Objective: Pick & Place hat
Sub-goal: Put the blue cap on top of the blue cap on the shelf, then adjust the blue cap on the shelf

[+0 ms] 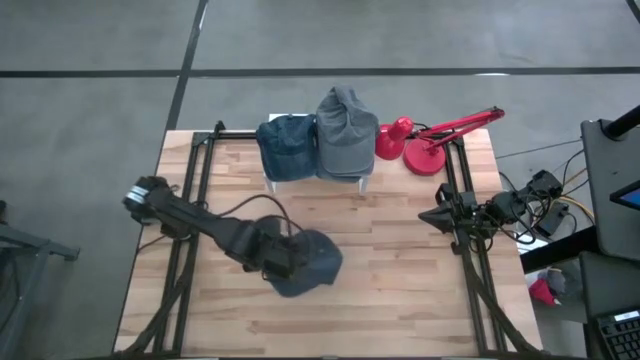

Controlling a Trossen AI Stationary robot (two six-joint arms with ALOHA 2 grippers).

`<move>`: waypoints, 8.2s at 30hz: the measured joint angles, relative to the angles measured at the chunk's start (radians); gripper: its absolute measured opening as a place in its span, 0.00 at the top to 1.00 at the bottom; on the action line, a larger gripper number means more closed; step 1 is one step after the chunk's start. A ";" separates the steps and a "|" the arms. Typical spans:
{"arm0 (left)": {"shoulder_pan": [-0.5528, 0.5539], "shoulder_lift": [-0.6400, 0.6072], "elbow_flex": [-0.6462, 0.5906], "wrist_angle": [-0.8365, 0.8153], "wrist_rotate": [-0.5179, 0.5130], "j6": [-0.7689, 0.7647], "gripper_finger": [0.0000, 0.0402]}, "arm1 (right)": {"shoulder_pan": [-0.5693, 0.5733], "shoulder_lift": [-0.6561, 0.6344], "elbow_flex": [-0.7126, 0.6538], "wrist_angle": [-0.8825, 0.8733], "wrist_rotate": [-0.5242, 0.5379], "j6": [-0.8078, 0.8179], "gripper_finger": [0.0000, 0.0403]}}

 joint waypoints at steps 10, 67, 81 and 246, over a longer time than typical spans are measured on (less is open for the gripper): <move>-0.004 -0.016 0.210 -0.114 -0.235 0.041 1.00 | 0.000 0.000 0.000 0.000 0.001 0.000 0.98; 0.239 -0.025 0.420 -0.020 -1.200 0.520 1.00 | 0.000 0.000 0.000 0.000 0.001 0.000 0.98; 0.348 -0.029 0.221 0.105 -1.203 0.361 1.00 | 0.000 0.000 0.000 0.000 0.001 0.000 0.98; 0.863 -0.103 -0.052 0.560 -0.343 1.434 0.69 | 0.000 0.000 0.000 0.001 0.001 0.003 0.98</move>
